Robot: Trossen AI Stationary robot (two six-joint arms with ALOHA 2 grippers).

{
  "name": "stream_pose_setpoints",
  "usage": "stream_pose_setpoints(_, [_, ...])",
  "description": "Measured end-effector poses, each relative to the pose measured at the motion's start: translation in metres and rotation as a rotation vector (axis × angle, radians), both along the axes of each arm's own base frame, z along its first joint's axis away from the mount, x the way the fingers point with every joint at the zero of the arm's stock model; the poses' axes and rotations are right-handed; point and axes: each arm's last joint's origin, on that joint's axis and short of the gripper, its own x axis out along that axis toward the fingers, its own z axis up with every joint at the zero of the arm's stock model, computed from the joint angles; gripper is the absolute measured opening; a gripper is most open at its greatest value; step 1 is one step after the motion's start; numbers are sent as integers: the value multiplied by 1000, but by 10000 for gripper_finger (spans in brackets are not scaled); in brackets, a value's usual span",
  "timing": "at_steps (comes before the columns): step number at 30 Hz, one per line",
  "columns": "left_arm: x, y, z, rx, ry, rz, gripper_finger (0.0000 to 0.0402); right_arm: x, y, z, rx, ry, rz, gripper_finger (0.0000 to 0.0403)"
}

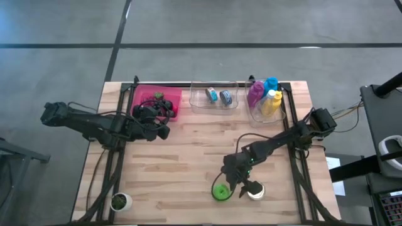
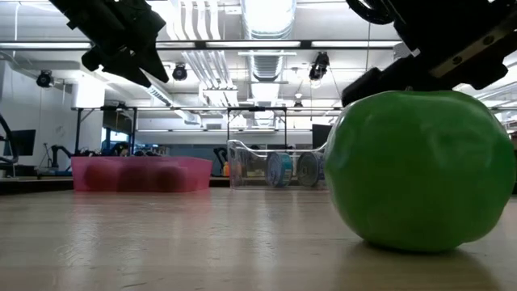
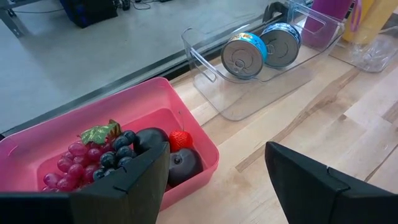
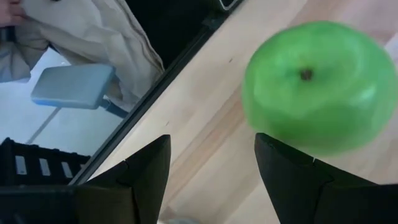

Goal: Pick & Place Food Item
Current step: Put the green apple into the pink bin

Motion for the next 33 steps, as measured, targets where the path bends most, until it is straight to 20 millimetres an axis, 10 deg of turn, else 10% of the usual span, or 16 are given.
stream_pose_setpoints(33, [0, 0, 0, -1, -1, 0, 260, 45, -31, -26, -31, -268, -123, 228])
